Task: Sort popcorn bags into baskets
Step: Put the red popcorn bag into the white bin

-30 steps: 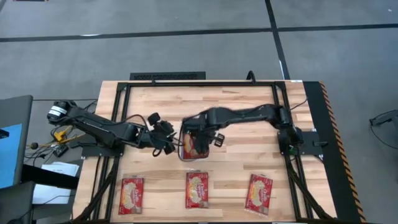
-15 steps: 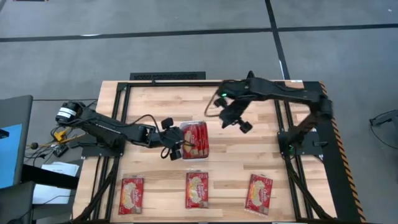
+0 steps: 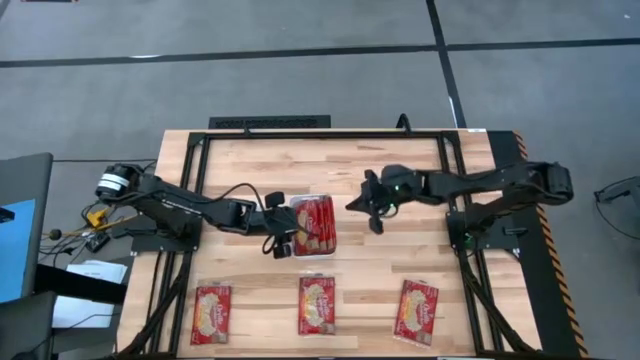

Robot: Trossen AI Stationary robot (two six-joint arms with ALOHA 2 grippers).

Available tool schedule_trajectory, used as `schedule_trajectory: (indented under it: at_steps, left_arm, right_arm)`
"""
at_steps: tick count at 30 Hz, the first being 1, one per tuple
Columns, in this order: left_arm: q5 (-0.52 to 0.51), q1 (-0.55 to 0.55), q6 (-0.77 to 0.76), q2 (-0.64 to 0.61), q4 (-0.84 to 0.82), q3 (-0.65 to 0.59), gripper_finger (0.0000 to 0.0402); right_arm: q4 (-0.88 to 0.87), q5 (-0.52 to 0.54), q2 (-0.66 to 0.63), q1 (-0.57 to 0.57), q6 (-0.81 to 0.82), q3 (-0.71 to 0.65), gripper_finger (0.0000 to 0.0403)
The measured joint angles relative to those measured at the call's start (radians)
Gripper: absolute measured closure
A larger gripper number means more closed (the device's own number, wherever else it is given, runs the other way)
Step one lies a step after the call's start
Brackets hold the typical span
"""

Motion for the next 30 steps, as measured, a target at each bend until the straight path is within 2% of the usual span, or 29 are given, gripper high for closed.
schedule_trajectory:
  at_steps: [5,10,15,22,30]
  left_arm:
    - [0.038,0.02,0.023,0.005,0.004,0.0,0.0244]
    - [0.045,0.031,0.034,0.008,-0.008,-0.001,0.0264]
    - [0.1,0.045,0.092,0.042,-0.002,0.0,0.0319]
    - [0.145,0.086,0.109,0.157,0.059,0.002,0.0392]
    - [0.21,0.12,0.119,0.199,0.14,0.002,0.0394]
  right_arm:
    - [0.19,0.105,0.063,0.053,0.051,-0.087,0.0392]
    - [0.185,0.263,0.151,0.104,0.104,-0.098,0.0398]
    - [0.225,0.241,0.256,0.141,0.12,-0.097,0.0399]
    - [0.3,0.209,0.385,0.169,0.127,-0.065,0.0399]
    - [0.326,0.164,0.531,0.178,0.095,0.052,0.0398]
